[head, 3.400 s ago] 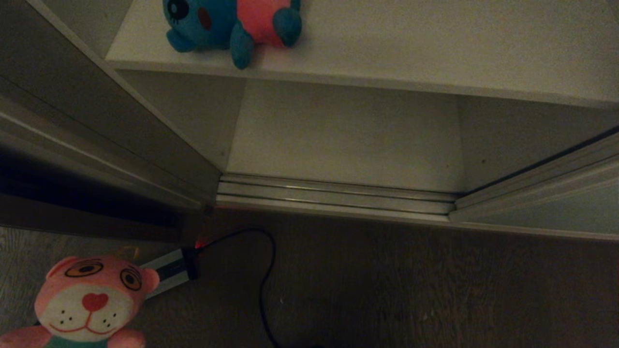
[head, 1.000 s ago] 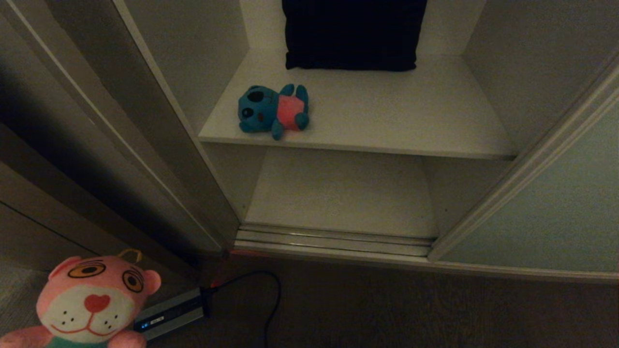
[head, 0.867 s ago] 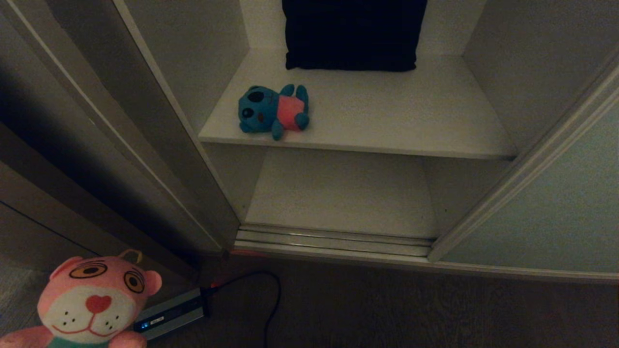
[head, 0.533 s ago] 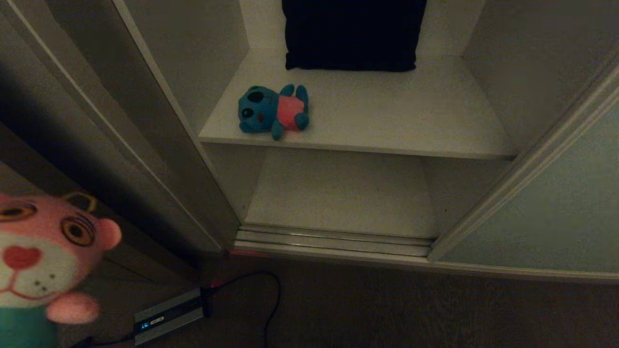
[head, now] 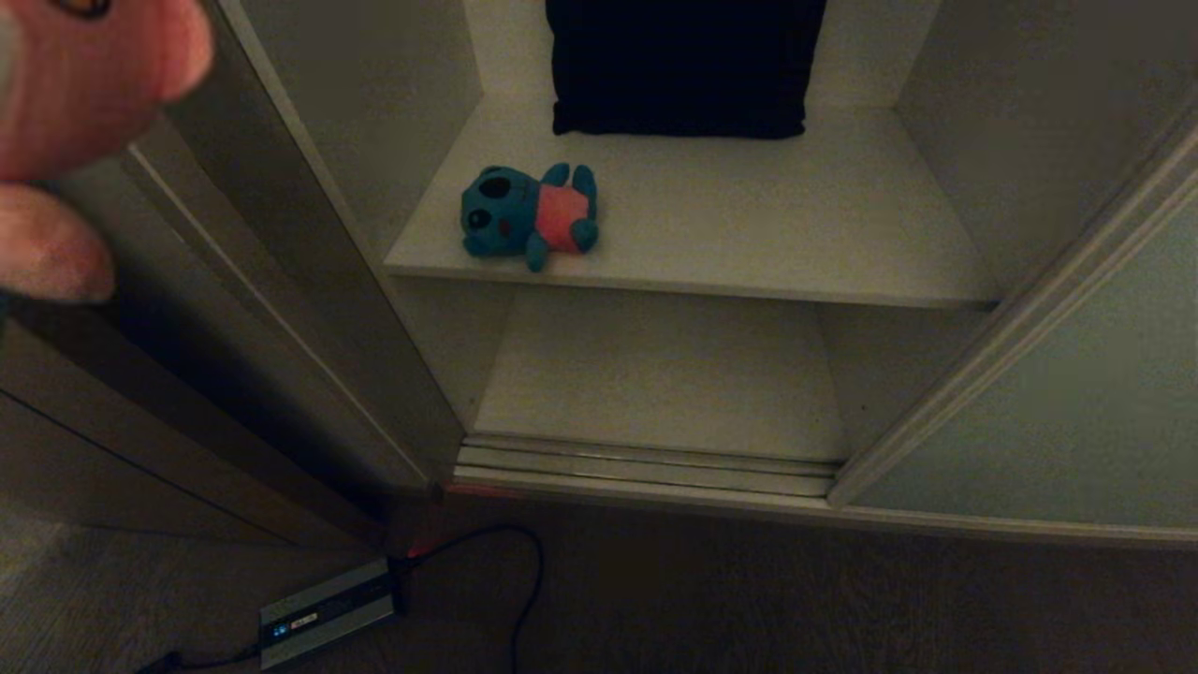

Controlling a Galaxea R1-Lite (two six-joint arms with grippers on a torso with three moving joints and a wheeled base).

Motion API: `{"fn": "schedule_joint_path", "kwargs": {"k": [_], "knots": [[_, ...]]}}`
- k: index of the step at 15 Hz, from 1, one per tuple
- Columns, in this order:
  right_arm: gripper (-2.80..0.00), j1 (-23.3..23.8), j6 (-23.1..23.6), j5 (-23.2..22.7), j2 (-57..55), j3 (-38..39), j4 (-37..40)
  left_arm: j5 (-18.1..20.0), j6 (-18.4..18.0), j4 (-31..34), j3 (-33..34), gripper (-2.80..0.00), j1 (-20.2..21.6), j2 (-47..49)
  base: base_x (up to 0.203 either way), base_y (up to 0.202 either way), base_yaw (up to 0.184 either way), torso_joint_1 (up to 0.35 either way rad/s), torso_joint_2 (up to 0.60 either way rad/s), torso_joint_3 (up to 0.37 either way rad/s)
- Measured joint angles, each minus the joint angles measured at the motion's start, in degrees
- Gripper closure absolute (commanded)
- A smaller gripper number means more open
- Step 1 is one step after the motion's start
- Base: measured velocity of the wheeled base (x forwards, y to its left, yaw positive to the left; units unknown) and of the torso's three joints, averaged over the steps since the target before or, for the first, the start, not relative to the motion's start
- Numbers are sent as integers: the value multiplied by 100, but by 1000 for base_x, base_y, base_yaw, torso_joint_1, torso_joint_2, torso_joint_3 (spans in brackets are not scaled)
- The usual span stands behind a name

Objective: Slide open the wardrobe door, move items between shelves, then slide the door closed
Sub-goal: Place the pink doll on the higher shelf

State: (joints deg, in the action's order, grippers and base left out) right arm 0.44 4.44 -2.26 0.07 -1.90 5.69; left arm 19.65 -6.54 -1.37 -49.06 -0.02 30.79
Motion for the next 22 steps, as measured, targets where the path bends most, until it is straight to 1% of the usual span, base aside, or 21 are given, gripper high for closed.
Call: {"fn": "schedule_joint_path", "kwargs": {"k": [1, 3, 5, 6, 8, 10, 11, 13, 14, 16, 17, 19, 21, 22], "knots": [[0, 0, 0, 0, 0, 0, -2, 318, 5, 95, -415, 0, -5, 345, 0, 0, 0, 0, 0, 0], [0, 0, 0, 0, 0, 0, 0, 925, 10, 546, -1349, 0, -13, 1060, 0, 0, 0, 0, 0, 0], [0, 0, -1, 0, 0, 0, -2, 1370, 53, 1105, -2130, 0, -70, 1789, 0, 0, 0, 0, 0, 0], [0, 0, -1, 0, 0, 0, 0, 1497, 128, 1314, -2456, 0, -155, 2181, 0, 0, 0, 0, 0, 0], [0, 0, 0, -1, 0, 0, -1, 1585, 400, 1468, -2988, 0, -452, 2956, 0, 0, 0, 0, 0, 0], [0, 0, 0, 1, 0, 0, 0, 1567, 740, 1508, -3471, 0, -790, 3769, 0, 0, 0, 0, 0, 0], [0, 0, 0, 2, 0, 0, -1, 1497, 865, 1522, -3725, 0, -990, 4179, 0, 0, 0, 0, 0, 0], [0, 0, -1, 0, 0, 0, -1, 1177, 1040, 1521, -4313, 0, -1456, 4998, 0, 0, 0, 0, 0, 0], [0, 0, -1, 2, 0, 0, -2, 953, 1172, 1512, -4686, 0, -1704, 5417, 0, 0, 0, 0, 0, 0], [0, 0, 0, 0, 0, 0, -2, 441, 1540, 1411, -5488, 0, -2174, 6226, 0, 0, 0, 0, 0, 0], [0, 0, -1, 0, 0, 0, -2, 184, 1705, 1288, -5768, 0, -2369, 6576, 0, 0, 0, 0, 0, 0], [0, 0, -1, 1, 0, 1, 0, -507, 1930, 752, -6052, 0, -2705, 7251, 0, 0, 0, 0, 0, 0], [0, 0, 0, 0, 0, 0, 0, -1461, 2041, 192, -6140, 0, -2904, 7795, 0, 0, 0, 0, 0, 0], [0, 0, -1, 1, 0, 0, 0, -1894, 2159, -70, -6156, 0, -2992, 8029, 0, 0, 0, 0, 0, 0]]}}
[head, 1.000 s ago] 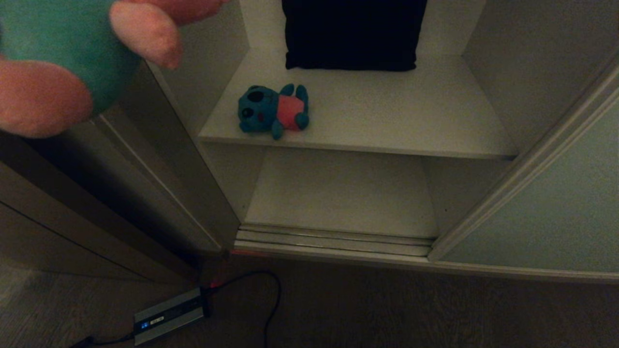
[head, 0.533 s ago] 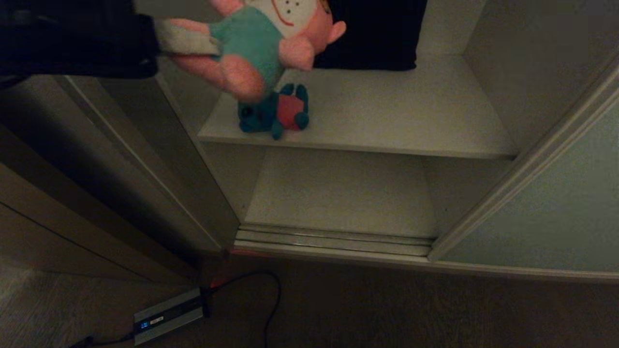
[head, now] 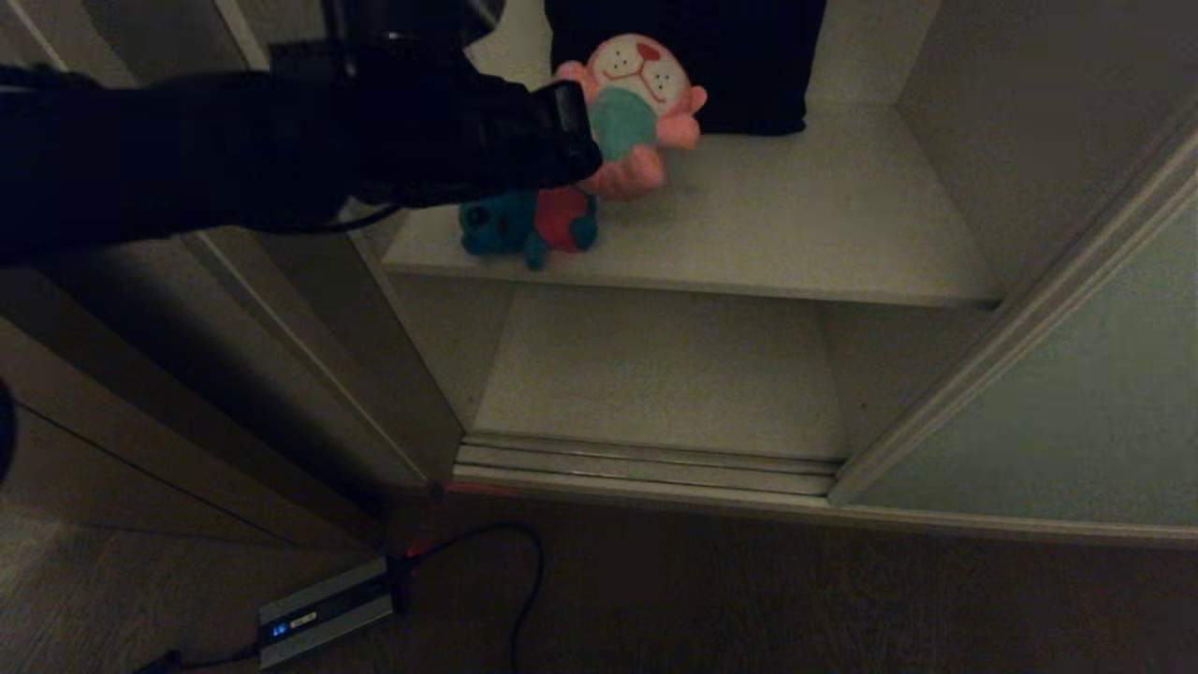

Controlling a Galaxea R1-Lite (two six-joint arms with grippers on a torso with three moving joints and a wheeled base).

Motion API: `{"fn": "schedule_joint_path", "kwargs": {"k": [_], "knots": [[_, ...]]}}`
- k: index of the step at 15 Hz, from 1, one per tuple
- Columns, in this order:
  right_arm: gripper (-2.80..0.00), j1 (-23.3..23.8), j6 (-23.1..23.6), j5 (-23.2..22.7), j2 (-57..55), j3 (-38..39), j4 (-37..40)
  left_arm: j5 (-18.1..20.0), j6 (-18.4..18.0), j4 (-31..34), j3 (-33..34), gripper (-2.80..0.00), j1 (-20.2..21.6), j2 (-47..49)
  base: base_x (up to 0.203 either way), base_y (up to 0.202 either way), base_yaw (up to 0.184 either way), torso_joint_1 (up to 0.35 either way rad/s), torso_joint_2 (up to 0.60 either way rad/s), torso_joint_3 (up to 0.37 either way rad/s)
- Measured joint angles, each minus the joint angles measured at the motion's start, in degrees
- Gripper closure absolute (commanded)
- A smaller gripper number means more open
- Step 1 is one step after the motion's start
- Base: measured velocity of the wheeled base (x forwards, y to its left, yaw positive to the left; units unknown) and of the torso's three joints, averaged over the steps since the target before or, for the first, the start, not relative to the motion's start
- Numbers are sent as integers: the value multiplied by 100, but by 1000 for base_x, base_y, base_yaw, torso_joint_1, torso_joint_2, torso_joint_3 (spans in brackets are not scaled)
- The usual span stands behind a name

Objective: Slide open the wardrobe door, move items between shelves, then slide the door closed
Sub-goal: Place the pink doll on the higher shelf

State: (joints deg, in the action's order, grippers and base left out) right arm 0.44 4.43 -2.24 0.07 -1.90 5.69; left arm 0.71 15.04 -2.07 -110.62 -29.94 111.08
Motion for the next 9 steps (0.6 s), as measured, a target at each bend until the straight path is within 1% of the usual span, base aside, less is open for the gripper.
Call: {"fn": "schedule_joint_path", "kwargs": {"k": [1, 2, 3, 6, 9], "knots": [[0, 0, 1, -1, 0, 0, -2, -299, 121, -153, -10, 0, -75, 180, 0, 0, 0, 0, 0, 0], [0, 0, 1, -1, 0, 0, 0, -507, 203, -262, -18, 0, -129, 347, 0, 0, 0, 0, 0, 0], [0, 0, 2, 0, 0, 0, 0, -596, 262, -382, -18, 0, -161, 492, 0, 0, 0, 0, 0, 0], [0, 0, 1, -1, 0, 0, 0, -578, 331, -543, -21, 0, -267, 845, 0, 0, 0, 0, 0, 0], [0, 0, 1, -1, 0, 0, 0, -589, 231, -937, -33, 0, -322, 1166, 0, 0, 0, 0, 0, 0]]}}
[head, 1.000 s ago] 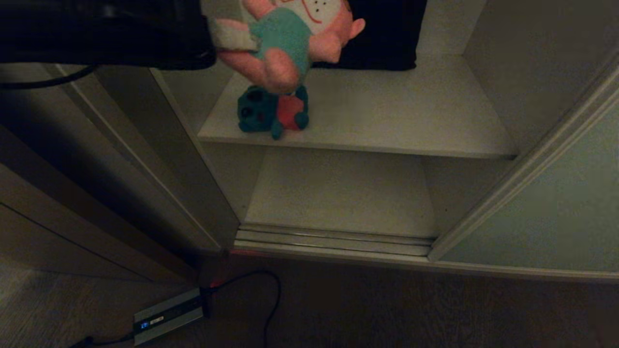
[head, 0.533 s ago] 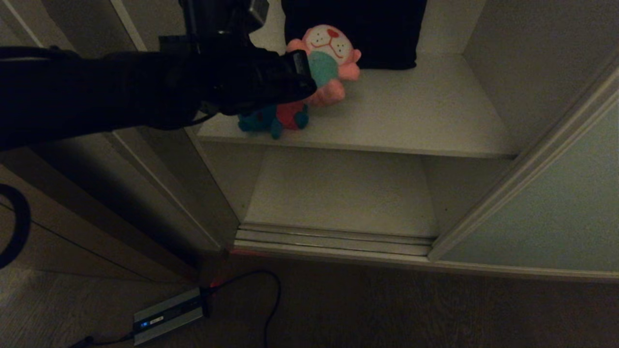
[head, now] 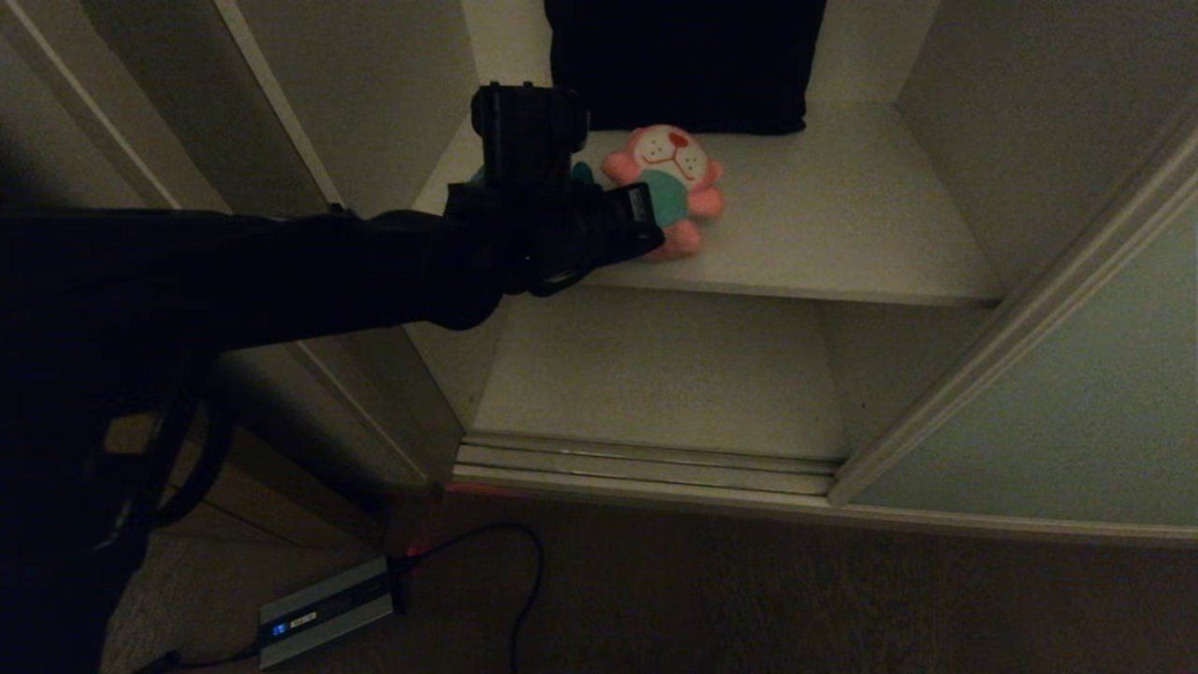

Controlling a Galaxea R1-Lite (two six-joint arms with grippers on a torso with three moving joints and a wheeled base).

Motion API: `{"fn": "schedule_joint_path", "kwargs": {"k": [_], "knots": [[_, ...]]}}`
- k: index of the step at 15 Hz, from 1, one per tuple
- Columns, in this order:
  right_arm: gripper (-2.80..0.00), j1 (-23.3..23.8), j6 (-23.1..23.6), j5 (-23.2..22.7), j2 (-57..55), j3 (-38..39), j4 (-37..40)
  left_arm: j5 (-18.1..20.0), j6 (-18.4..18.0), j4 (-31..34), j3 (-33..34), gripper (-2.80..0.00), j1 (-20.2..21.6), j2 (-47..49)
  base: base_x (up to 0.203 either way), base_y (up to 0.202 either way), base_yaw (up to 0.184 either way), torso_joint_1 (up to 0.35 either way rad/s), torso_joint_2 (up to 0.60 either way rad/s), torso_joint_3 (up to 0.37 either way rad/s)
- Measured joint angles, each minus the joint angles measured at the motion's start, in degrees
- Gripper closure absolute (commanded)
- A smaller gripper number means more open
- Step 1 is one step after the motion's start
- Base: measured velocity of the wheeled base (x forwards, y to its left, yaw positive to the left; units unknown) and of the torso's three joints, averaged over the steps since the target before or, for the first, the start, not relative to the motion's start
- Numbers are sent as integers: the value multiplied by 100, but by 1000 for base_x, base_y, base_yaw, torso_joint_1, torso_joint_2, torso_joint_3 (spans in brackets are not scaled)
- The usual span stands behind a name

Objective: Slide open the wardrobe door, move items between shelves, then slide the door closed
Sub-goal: Place the pink doll on the higher shelf

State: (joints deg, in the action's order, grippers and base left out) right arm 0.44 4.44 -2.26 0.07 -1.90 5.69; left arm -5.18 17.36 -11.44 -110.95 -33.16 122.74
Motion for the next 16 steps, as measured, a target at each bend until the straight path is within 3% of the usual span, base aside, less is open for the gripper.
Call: {"fn": "schedule_joint_path", "kwargs": {"k": [7, 11, 14, 15, 16], "knots": [[0, 0, 0, 0, 0, 0, 0, -250, -229, -658, -16, 0, -2, 427, 0, 0, 0, 0, 0, 0], [0, 0, 0, 0, 0, -2, 0, -494, -515, -1417, -18, 0, -22, 571, 0, 0, 0, 0, 0, 0], [0, 0, 0, 0, 0, 0, -2, -484, -551, -1543, -29, 0, -55, 603, 0, 0, 0, 0, 0, 0], [0, 0, -1, -1, 0, 0, 0, -481, -557, -1540, -29, -280, -57, 614, 0, 0, 0, 0, 0, 0], [0, 0, 2, 0, 0, 0, 0, -484, -586, -1548, -30, -280, -60, 634, 0, 0, 0, 0, 0, 0]]}}
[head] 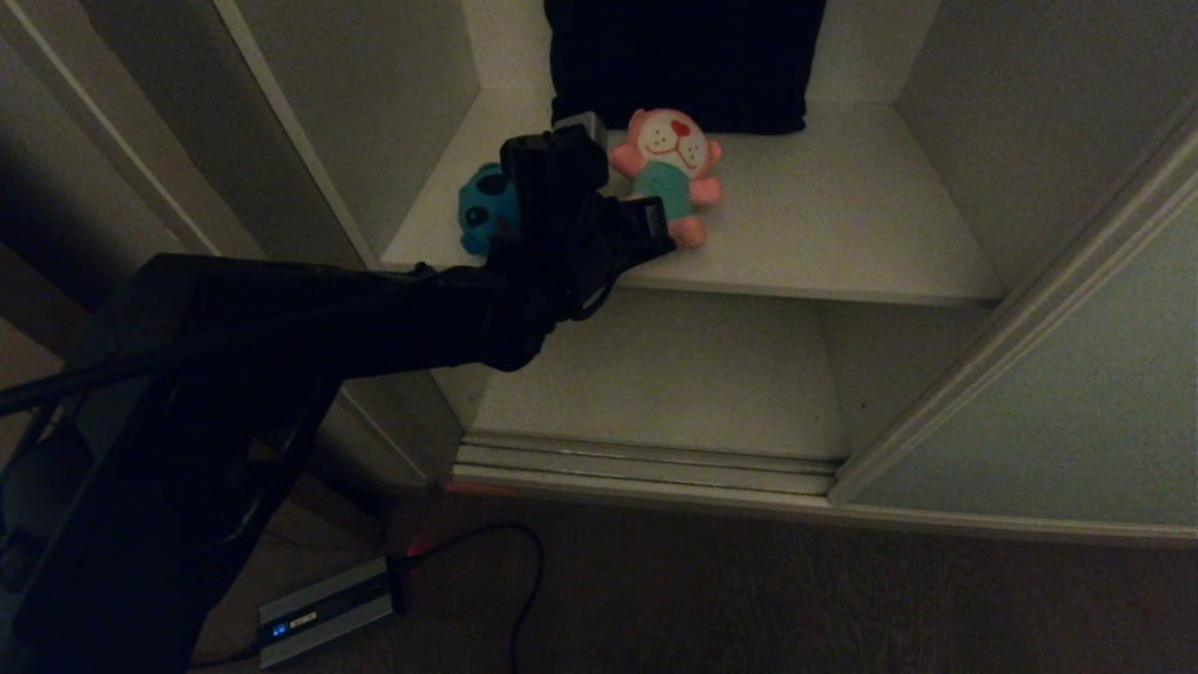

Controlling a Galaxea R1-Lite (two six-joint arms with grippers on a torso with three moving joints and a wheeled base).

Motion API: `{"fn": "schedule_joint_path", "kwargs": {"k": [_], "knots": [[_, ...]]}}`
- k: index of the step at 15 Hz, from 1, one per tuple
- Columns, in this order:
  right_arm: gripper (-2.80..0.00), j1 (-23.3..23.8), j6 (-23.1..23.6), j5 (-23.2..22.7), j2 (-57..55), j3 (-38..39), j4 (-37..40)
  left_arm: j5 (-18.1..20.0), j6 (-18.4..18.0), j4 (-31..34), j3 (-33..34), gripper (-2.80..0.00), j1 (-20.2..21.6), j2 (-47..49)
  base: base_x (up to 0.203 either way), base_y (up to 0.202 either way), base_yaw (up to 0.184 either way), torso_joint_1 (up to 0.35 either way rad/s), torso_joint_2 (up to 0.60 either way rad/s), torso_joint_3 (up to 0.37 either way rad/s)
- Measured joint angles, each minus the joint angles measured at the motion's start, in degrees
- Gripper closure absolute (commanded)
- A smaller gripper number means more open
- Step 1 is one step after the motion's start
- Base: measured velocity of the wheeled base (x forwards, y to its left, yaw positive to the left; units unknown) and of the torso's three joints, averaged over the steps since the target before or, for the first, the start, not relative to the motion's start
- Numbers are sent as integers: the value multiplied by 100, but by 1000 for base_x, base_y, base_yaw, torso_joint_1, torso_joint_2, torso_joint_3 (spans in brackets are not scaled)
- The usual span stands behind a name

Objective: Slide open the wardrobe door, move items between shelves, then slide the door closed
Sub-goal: Place the pink doll on the higher shelf, then close the door

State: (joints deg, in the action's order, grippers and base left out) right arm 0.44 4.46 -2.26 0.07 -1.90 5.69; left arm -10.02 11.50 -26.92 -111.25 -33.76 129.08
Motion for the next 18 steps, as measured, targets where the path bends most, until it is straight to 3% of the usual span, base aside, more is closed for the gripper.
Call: {"fn": "schedule_joint_path", "kwargs": {"k": [9, 12, 13, 15, 18], "knots": [[0, 0, -2, 0, 0, -2, 0, -11, -43, -214, -11, -280, 9, -51, 0, 0, 0, 0, 0, 0], [0, 0, -3, 0, 0, 0, 0, 15, -251, -428, -18, -280, 7, -460, 0, 0, 0, 0, 0, 0], [0, 0, -3, 0, 0, 0, 0, 20, -331, -425, -13, 0, 5, -631, 0, 0, 0, 0, 0, 0], [0, 0, -4, 2, 0, 0, -2, 32, -561, -318, 0, 0, -1, -1059, 0, 0, 0, 0, 0, 0], [0, 0, -4, 0, 0, 0, -2, 52, -764, 604, 53, 0, -38, -1804, 0, 0, 0, 0, 0, 0]]}}
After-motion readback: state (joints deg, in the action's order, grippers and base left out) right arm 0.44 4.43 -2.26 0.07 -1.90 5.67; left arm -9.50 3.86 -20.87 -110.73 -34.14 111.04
